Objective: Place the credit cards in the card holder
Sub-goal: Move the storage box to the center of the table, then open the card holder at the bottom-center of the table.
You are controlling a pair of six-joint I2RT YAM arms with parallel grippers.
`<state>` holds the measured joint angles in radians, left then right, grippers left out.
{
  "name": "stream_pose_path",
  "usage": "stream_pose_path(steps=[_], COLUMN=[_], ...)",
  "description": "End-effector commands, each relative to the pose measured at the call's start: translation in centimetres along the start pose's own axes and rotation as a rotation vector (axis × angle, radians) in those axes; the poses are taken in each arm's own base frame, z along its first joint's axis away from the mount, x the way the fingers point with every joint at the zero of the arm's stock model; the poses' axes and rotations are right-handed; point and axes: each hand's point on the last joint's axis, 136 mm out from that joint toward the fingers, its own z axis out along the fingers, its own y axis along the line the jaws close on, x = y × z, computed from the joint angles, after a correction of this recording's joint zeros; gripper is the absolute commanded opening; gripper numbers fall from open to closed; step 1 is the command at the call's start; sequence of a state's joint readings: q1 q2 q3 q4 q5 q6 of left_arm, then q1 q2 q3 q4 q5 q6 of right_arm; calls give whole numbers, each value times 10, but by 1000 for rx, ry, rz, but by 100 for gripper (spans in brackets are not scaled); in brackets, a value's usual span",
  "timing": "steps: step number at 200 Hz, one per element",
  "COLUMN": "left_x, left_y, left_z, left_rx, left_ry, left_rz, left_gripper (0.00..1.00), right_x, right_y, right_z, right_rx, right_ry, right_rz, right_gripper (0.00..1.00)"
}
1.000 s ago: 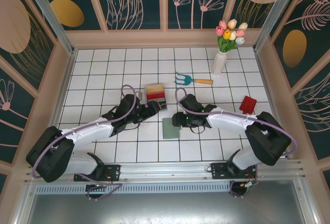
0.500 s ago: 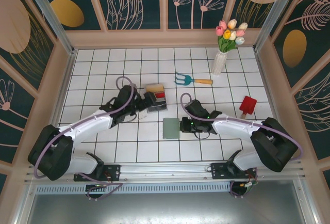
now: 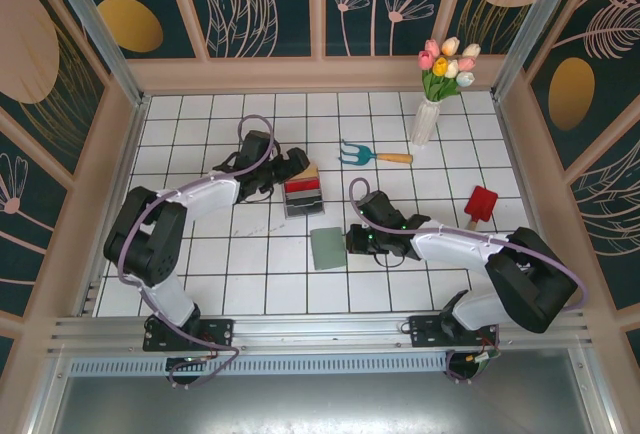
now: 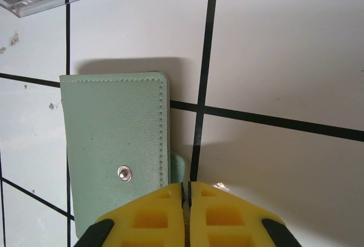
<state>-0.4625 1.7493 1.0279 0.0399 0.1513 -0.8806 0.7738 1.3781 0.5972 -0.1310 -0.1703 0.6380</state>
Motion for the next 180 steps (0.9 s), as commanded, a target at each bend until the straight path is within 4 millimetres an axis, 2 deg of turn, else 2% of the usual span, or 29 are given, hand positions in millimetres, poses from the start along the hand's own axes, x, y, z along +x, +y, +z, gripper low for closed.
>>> stream_pose_path(steps=[1, 26, 60, 137, 152, 163, 180], left_x=[-4, 8, 28, 69, 67, 58, 40], left_y=[-6, -12, -41, -91, -94, -91, -88], left_z=[10, 22, 33, 58, 57, 53, 36], left_rx=[20, 80, 234, 325, 317, 268, 202], left_ry=[21, 84, 195, 357, 345, 301, 216], left_rz=[31, 36, 70, 224, 233, 239, 262], left_gripper=[98, 99, 97, 96, 96, 96, 97], right_x=[2, 1, 4, 11, 10, 10, 12], right_y=[1, 0, 6, 3, 5, 5, 3], right_z=[4, 4, 6, 5, 3, 2, 0], right_rx=[-21, -14, -62, -110, -121, -122, -126], right_ry=[9, 4, 6, -17, -19, -24, -34], right_rz=[15, 14, 36, 115, 113, 115, 124], right_gripper=[8, 9, 9, 10, 11, 11, 11])
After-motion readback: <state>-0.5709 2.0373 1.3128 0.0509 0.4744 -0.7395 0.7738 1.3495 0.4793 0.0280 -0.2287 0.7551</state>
